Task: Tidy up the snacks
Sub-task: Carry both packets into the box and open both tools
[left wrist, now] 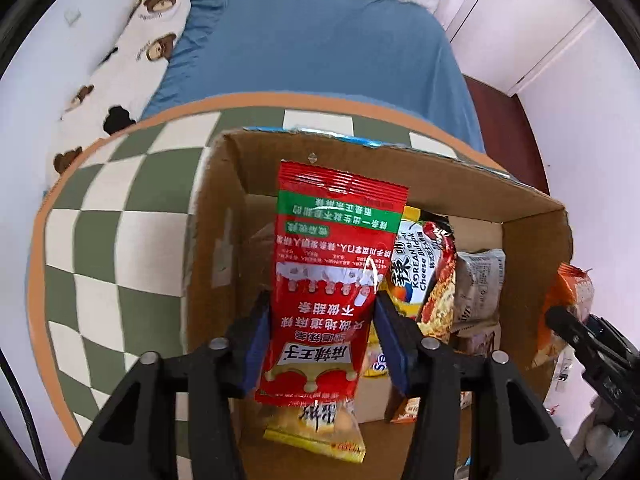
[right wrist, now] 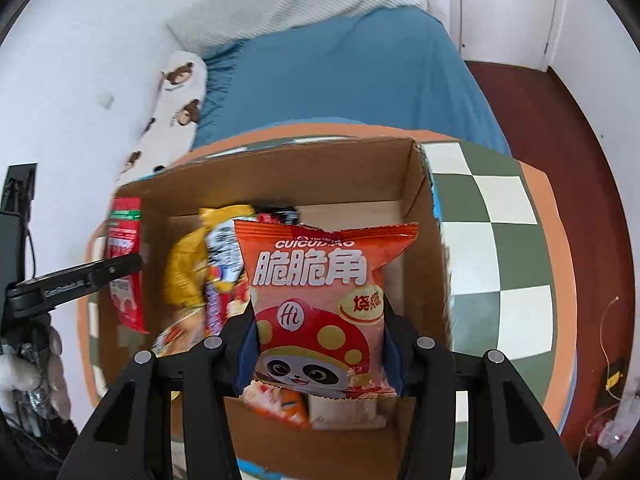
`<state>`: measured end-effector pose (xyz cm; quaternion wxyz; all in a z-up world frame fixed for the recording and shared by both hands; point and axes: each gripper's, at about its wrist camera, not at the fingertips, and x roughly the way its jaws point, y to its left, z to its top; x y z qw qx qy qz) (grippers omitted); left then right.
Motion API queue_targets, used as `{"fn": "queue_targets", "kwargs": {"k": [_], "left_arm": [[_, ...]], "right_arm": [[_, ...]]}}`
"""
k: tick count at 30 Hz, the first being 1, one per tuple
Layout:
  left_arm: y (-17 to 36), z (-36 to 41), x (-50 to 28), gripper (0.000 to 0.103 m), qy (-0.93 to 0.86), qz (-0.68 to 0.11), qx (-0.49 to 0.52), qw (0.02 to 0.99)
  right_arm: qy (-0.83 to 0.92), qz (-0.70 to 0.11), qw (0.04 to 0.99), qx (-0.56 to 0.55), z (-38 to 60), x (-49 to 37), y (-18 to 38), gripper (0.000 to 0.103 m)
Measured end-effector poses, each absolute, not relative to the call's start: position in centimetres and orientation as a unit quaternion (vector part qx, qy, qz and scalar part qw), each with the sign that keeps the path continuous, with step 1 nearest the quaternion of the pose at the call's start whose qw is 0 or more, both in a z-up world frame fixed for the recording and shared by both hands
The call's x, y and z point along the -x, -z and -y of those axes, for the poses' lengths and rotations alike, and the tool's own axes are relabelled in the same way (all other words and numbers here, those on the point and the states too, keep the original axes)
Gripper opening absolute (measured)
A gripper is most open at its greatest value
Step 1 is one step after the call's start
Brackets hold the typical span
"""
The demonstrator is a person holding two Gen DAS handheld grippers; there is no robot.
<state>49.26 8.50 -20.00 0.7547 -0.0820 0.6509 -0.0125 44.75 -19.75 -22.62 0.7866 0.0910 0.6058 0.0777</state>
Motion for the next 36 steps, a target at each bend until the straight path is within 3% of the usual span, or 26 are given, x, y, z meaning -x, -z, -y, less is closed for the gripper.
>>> {"fn": "queue_targets", "kwargs": {"k": [1, 3, 6, 10, 36], "left_arm": [[20.3, -8.5, -49.6, 0.053, 0.014, -0.653, 0.088, 0.752], [20.6, -8.5, -49.8, 0.065, 0.017, -0.655, 0.101, 0.749], [20.5, -8.1, -50.1, 0.088, 0.021, -0.647, 0.096, 0.756], [20.6, -7.7, -50.4, 0.094, 0.019, -0.645, 0.081, 0.760], [15.3, -4.5, -39.7, 0.095, 0.027, -0.563, 0.035, 0.825]], "right_arm": [[-0.063, -0.612, 0.783, -0.088, 20.0, -45.2, 23.3, 0.069], [-0.057, -0.617, 0.780, -0.091, 20.2, -45.6, 24.2, 0.090], [-0.057, -0.622, 0.776, -0.088, 20.1, -45.5, 24.9, 0.091], [-0.053, -0.624, 0.775, -0.091, 20.0, -45.2, 25.3, 0.094], [-0.042, -0.551, 0.833, -0.035, 17.6, -36.6, 19.6, 0.095]]}}
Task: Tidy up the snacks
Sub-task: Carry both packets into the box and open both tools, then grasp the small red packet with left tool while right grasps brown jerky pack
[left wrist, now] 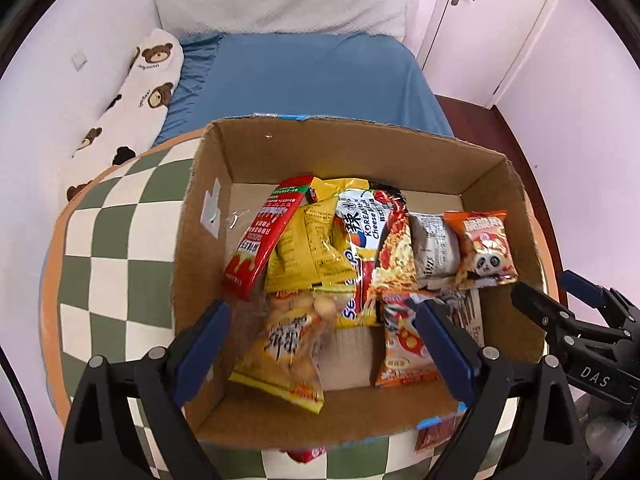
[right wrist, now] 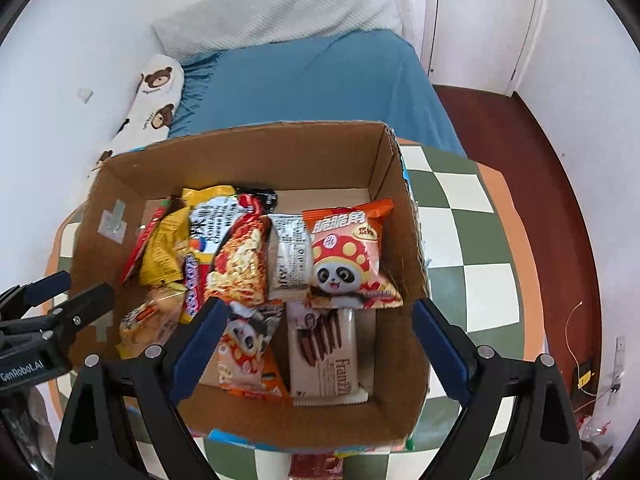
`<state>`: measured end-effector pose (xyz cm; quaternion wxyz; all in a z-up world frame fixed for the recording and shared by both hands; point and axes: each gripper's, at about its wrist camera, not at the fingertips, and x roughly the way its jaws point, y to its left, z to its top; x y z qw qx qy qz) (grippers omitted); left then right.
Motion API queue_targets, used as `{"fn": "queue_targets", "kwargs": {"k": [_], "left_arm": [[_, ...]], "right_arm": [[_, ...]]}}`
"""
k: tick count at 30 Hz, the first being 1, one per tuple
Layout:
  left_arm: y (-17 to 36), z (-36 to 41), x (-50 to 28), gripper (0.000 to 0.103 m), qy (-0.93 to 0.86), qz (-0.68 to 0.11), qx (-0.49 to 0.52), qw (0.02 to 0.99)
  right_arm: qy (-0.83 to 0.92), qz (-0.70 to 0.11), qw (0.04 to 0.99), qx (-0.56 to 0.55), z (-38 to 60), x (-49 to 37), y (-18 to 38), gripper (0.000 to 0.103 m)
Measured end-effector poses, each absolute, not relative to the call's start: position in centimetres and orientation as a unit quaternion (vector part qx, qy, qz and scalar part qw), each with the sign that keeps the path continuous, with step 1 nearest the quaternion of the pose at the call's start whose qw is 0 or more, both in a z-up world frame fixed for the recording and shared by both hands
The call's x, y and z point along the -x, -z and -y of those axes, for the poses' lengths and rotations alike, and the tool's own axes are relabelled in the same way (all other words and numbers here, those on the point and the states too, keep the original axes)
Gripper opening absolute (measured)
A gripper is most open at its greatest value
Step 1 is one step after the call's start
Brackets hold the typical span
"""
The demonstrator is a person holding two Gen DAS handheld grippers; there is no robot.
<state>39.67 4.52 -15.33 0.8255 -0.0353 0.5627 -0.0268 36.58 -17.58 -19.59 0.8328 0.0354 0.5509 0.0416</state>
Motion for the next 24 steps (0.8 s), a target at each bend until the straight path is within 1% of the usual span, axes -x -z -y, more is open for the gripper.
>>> {"fn": "queue_targets", "kwargs": {"k": [11, 20, 24], "left_arm": [[10.2, -4.2, -32.9, 0.095, 0.024, -0.506, 0.029, 0.862], [7.8, -4.2, -27.3, 0.095, 0.017, -0.475, 0.021, 0.880], [6.5, -4.0, -25.1, 0.095, 0.013, -0.448, 0.013, 0.894]], "right_arm": [[-0.047, -0.494, 0.867, -0.044, 17.4, -29.4, 14.1, 0.095], [-0.045, -0.448, 0.892, -0.036, 17.0, -22.7, 10.0, 0.095], [-0.039, -0.427, 0.903, -0.033, 16.9, -20.6, 8.6, 0.095]]}}
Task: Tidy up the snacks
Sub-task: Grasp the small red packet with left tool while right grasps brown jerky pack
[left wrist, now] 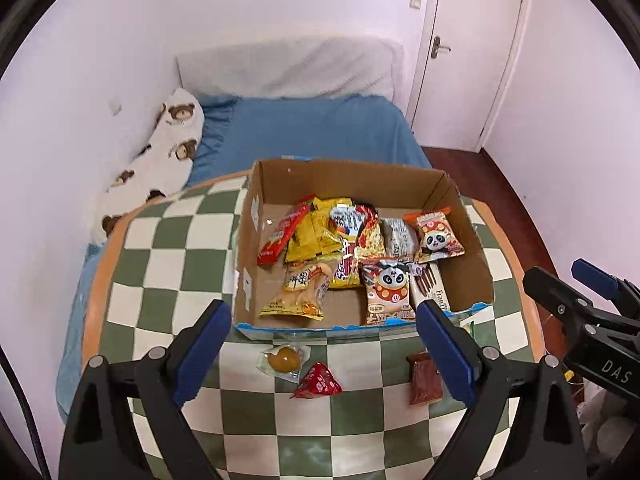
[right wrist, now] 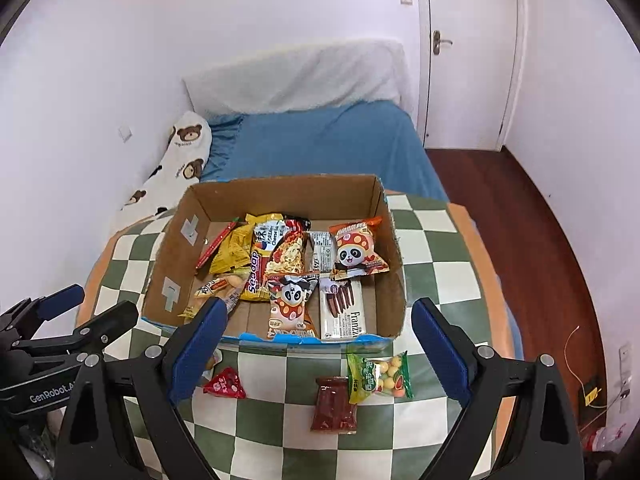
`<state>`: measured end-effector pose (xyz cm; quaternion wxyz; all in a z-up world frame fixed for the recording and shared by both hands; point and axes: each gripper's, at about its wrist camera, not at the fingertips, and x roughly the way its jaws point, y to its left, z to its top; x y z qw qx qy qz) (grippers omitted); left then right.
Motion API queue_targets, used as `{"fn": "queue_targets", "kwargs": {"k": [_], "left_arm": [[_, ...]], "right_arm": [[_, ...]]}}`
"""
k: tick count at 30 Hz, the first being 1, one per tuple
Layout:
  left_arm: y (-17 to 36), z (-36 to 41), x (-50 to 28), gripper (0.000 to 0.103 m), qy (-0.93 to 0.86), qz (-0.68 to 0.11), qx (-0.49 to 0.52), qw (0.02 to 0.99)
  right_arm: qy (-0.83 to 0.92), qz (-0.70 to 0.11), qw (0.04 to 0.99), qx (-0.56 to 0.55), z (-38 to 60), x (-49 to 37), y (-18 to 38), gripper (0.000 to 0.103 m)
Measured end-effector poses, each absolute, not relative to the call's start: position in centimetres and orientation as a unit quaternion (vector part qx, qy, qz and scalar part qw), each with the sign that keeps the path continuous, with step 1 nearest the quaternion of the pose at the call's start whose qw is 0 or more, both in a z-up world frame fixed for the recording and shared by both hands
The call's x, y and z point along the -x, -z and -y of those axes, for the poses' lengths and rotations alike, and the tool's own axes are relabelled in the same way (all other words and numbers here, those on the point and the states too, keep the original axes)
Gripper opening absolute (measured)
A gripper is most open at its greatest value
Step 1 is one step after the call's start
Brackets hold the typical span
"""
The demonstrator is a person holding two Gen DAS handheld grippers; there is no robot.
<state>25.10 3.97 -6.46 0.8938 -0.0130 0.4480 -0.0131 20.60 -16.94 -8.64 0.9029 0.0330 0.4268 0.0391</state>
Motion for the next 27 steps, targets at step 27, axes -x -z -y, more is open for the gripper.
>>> {"fn": "queue_targets", "kwargs": {"k": [27], "left_arm": [[24.7, -8.7, -22.8, 0.095, -0.065, -0.624, 0.010, 0.779]], "right_arm": [[-0.044, -0.646, 0.744, -0.165, 20.9, -20.8, 33.0, 0.095]]}}
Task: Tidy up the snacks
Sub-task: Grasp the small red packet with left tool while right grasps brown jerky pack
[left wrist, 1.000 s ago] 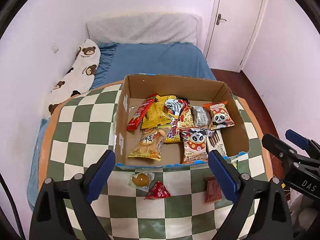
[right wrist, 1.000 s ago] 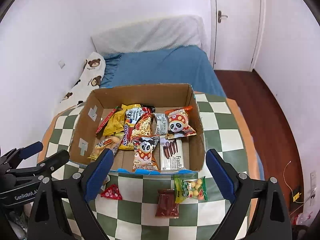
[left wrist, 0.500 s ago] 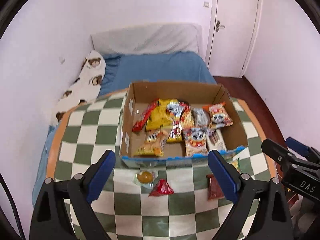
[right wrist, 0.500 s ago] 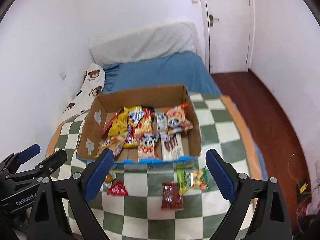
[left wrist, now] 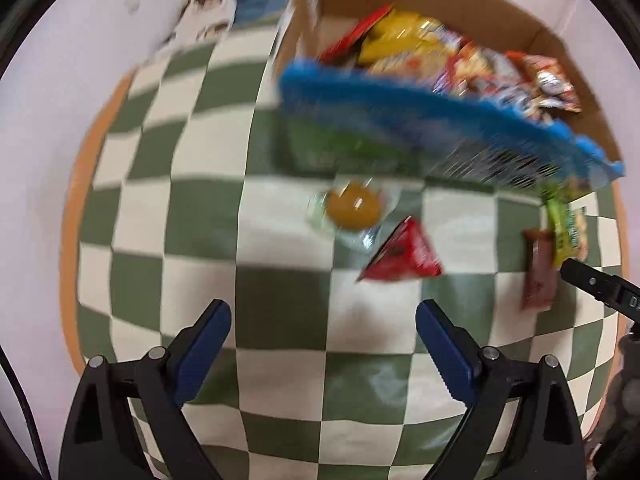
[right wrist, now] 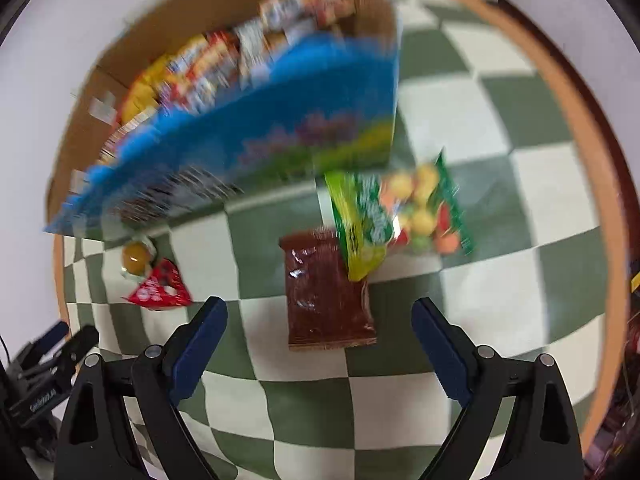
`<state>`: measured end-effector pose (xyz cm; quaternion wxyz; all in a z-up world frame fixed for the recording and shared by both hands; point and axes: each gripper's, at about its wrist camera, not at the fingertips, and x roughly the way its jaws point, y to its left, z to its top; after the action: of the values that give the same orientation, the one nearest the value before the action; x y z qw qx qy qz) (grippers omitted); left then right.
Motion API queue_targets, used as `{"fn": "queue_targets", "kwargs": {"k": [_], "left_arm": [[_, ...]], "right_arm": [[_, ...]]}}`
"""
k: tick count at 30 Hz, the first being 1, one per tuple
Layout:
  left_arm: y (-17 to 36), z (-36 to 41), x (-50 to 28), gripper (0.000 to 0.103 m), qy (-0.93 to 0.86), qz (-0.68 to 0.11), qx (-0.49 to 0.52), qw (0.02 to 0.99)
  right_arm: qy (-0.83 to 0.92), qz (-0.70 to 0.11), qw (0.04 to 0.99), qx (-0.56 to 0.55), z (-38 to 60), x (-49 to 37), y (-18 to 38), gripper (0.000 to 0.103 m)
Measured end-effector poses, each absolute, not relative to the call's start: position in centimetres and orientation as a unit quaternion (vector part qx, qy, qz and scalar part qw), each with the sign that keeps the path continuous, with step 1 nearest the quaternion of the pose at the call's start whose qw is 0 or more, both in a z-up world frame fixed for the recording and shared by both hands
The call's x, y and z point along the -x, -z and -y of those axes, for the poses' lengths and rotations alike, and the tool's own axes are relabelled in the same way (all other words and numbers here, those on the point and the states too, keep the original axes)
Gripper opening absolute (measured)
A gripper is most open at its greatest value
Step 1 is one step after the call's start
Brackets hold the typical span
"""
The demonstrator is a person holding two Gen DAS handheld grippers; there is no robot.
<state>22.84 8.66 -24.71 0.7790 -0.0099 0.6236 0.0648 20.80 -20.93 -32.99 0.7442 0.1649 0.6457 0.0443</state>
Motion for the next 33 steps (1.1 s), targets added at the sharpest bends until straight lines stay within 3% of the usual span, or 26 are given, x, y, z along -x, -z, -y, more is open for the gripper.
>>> {"fn": "queue_targets", "kwargs": {"k": [5, 8, 12, 17, 19, 21, 22, 27, 33], "left_arm": [[26.2, -8.3, -23.4, 0.095, -0.045, -0.636, 0.003, 0.771], [26.4, -6.8, -24.5, 0.095, -0.018, -0.638, -0.012, 0.770], [27.3, -4.2, -26.7, 0.095, 0.018, -0.642, -0.047, 0.765], [29.9, -2.2, -28.5, 0.085, 0.060, -0.674, -0.051, 0.735], [31.0, -1.7, -28.8, 0.074, 0.071, -0.686, -0.053, 0.722], [31.8, -1.5, -28.8, 0.053, 0.073, -0.692, -0.055, 0.716], [31.9, -1.4, -28.7, 0.050, 0.074, -0.693, -0.054, 0.715], [31.6, -1.8, -26.1, 0.044, 0.085, -0.701, -0.036, 0.708], [33.1, -3.6, -19.8, 0.044, 0.098, -0.740, 0.030, 0.665]], "right_arm": [[-0.034, -0.657, 0.731, -0.182, 20.4, -21.5, 36.8, 0.094], [-0.031, -0.653, 0.739, -0.165, 19.8, -21.9, 37.4, 0.086], [-0.039, -0.649, 0.749, -0.128, 18.8, -21.7, 37.3, 0.061], [-0.058, -0.660, 0.741, -0.108, 18.2, -19.6, 37.6, 0.060], [-0.060, -0.664, 0.737, -0.107, 18.0, -18.8, 37.8, 0.060], [-0.063, -0.667, 0.735, -0.105, 17.9, -18.2, 38.0, 0.060], [-0.064, -0.668, 0.734, -0.105, 17.8, -18.0, 38.1, 0.060], [-0.076, -0.680, 0.720, -0.114, 17.2, -16.1, 38.3, 0.060], [-0.090, -0.704, 0.697, -0.099, 16.0, -13.0, 39.4, 0.060]]}}
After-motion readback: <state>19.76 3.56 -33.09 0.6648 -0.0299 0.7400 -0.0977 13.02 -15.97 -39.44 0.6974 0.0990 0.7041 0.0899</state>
